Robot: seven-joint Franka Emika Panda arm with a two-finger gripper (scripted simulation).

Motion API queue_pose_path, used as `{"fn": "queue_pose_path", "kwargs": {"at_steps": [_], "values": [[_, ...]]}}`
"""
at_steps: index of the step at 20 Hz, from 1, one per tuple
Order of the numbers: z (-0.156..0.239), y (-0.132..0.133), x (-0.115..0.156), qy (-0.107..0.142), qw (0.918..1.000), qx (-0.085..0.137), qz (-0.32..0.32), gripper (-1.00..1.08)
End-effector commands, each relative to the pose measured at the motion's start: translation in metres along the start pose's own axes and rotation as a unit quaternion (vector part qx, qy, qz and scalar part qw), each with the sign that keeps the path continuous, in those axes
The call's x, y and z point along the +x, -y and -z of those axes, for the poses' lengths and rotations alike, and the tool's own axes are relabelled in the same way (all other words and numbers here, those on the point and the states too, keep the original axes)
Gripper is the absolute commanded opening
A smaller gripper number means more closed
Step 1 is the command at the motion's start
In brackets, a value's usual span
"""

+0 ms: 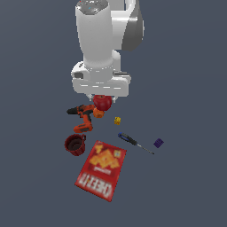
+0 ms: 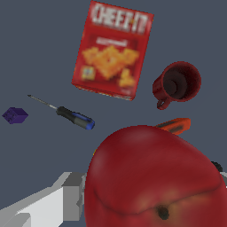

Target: Pick up a designated object from a clutter of objects.

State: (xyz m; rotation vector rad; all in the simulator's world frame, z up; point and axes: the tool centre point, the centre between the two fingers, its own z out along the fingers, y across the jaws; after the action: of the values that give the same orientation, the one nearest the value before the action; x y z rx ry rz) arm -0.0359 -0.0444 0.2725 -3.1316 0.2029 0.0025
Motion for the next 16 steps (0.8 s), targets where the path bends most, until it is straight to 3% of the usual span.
{"fn": "queue_pose_path", "kwargs": {"at_steps": [1, 9, 16], "values": [[0.026, -0.012, 0.004, -0.001, 1.0, 0.0, 0.0, -1.0], [0.098, -0.046, 0.019, -0.001, 1.0, -0.001, 0.0, -1.0], [0.138, -0.065, 0.028, -0.001, 1.0, -0.002, 0.0, -1.0]]}}
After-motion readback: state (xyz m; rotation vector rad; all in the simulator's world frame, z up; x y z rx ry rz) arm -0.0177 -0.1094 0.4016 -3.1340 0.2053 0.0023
